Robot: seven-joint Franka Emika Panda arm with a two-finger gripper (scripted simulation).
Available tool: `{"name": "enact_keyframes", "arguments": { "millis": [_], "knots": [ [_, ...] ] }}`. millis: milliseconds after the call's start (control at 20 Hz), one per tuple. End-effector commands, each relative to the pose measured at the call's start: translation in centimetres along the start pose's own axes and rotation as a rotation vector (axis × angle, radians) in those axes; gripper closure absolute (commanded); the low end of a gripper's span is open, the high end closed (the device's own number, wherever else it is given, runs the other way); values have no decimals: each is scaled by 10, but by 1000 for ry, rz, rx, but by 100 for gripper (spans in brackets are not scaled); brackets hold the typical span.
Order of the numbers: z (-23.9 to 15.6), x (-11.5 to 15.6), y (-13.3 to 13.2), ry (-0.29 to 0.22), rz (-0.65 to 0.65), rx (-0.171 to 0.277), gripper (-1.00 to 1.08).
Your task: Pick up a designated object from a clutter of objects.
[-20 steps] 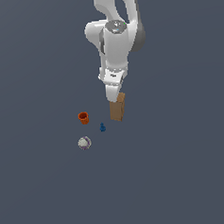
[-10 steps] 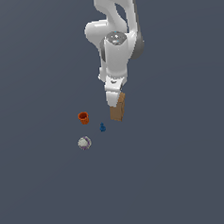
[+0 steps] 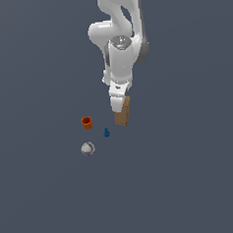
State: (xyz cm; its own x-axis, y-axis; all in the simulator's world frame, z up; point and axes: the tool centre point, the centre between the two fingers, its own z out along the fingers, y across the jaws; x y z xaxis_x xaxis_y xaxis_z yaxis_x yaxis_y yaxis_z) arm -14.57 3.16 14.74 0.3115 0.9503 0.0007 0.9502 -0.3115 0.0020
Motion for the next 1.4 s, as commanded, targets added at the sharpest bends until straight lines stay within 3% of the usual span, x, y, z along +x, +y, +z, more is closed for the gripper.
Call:
{"name": "enact_keyframes", "arguments": {
  "millis": [0, 700, 1350],
  "knots": [
    [1, 0, -1, -1, -1, 2, 108],
    [-15, 2, 8, 0, 0, 0, 108],
    [-93, 15, 48, 0, 0, 0, 108]
  ]
}}
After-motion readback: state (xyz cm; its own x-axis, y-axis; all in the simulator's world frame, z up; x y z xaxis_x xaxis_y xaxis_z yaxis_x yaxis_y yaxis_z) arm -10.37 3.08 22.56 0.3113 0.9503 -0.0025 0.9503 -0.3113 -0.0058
